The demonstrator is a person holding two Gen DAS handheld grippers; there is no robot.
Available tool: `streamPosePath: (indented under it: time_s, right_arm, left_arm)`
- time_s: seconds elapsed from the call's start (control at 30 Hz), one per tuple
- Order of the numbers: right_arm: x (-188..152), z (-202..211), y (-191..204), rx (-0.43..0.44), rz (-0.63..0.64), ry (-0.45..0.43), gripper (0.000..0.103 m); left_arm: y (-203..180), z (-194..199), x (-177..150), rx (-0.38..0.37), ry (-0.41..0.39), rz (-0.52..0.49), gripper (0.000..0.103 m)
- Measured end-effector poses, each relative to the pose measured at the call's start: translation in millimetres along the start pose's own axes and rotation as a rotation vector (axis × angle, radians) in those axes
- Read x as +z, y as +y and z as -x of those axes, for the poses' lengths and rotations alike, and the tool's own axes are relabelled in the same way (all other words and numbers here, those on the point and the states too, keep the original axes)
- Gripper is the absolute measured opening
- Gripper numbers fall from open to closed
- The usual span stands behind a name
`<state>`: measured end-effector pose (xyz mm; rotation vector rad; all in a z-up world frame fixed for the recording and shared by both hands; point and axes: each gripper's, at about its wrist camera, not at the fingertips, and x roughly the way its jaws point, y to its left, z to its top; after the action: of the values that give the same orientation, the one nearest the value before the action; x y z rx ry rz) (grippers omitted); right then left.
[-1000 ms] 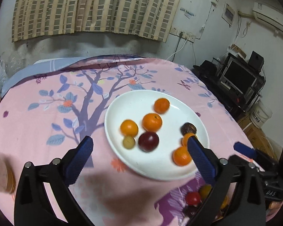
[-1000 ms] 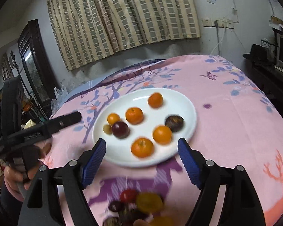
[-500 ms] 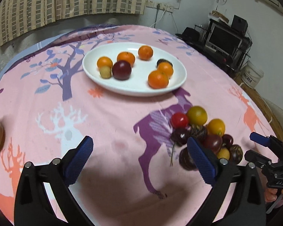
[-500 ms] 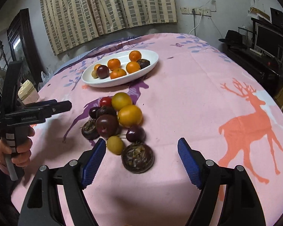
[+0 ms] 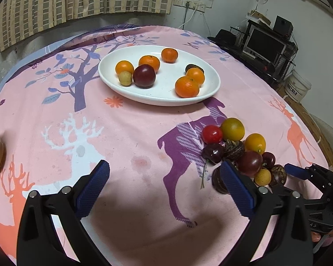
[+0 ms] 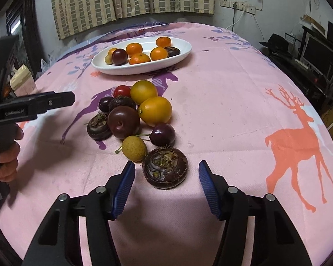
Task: Organize fruits
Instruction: 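Grasp a mangosteen with the right tool while the left tool grasps another mangosteen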
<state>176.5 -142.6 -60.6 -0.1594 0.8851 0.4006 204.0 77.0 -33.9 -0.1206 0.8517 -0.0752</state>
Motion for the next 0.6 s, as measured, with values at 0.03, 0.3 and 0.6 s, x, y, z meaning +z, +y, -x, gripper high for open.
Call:
streamPosePath:
  time_s: [0.03,0.3,0.6]
  right_arm:
    - [0.3,-0.7,1.8,-0.006,0.014,0.005,0.057]
    - [1.3,-6.3,4.0,-0.033,0.035,0.034,0.044]
    - [-2.3,6.8,-23.3,0.069,-0.109,-0.043,0.043]
  left_arm:
    - [-0.1,0.1,-0.2,0.001,0.0,-0.001,0.098]
    - [-0.3,1.5,0.3,0.006,-0.004,-0.005,0.098]
    - [-11.0,1.7,-2.9,-0.034,0.013,-0.052,0.098]
